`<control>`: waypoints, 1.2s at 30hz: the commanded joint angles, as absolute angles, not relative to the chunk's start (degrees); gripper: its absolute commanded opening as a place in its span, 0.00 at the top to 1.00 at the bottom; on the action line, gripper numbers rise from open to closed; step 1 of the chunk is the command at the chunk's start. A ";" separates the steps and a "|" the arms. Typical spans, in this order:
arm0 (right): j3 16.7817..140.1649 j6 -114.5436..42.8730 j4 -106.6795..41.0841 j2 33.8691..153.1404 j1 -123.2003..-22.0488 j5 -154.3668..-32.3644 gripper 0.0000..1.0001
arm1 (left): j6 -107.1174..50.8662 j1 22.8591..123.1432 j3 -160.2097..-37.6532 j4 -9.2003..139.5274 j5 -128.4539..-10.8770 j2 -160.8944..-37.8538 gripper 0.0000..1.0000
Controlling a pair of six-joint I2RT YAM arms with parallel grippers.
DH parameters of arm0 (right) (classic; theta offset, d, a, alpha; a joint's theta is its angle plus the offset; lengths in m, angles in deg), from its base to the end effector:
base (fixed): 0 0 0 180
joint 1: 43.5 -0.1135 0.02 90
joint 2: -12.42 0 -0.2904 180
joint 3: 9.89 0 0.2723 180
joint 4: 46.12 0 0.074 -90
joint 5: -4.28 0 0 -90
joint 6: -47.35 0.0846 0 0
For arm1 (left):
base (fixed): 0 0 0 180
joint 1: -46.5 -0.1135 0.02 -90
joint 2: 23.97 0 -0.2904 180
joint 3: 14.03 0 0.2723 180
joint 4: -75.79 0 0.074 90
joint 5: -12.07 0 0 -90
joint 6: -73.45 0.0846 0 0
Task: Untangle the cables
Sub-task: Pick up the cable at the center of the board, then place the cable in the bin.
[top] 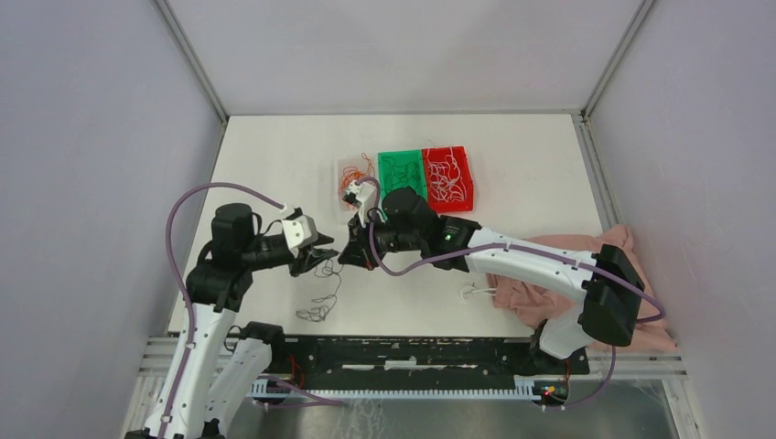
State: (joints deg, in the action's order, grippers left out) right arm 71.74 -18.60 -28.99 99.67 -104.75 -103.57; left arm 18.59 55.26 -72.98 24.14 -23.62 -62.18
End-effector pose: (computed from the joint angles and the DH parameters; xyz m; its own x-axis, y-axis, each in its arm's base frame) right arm 0.1791 0.3803 0.3171 -0.5654 -0.2240 -0.7938 -0.8104 0.3299 0.4841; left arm 0.1401 -0.0911 0.3262 0.0324 0.3348 -0.9417 0.9281 0.3397 0.1527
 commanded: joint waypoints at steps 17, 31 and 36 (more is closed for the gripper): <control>76.92 -17.65 -26.72 97.24 -102.19 -107.19 1.00 | 29.51 55.26 -74.95 11.34 -17.65 -63.59 0.66; 85.81 -24.92 -16.64 99.19 -89.48 -101.31 1.00 | 16.88 55.24 -73.84 23.70 -27.09 -62.28 0.01; 93.07 -32.86 -11.97 103.40 -85.31 -90.84 1.00 | 9.87 55.23 -74.83 27.42 -30.42 -64.42 0.01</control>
State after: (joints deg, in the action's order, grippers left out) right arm 86.63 -25.13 -15.15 100.89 -87.86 -100.20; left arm 18.39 55.26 -73.09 20.95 -26.90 -62.97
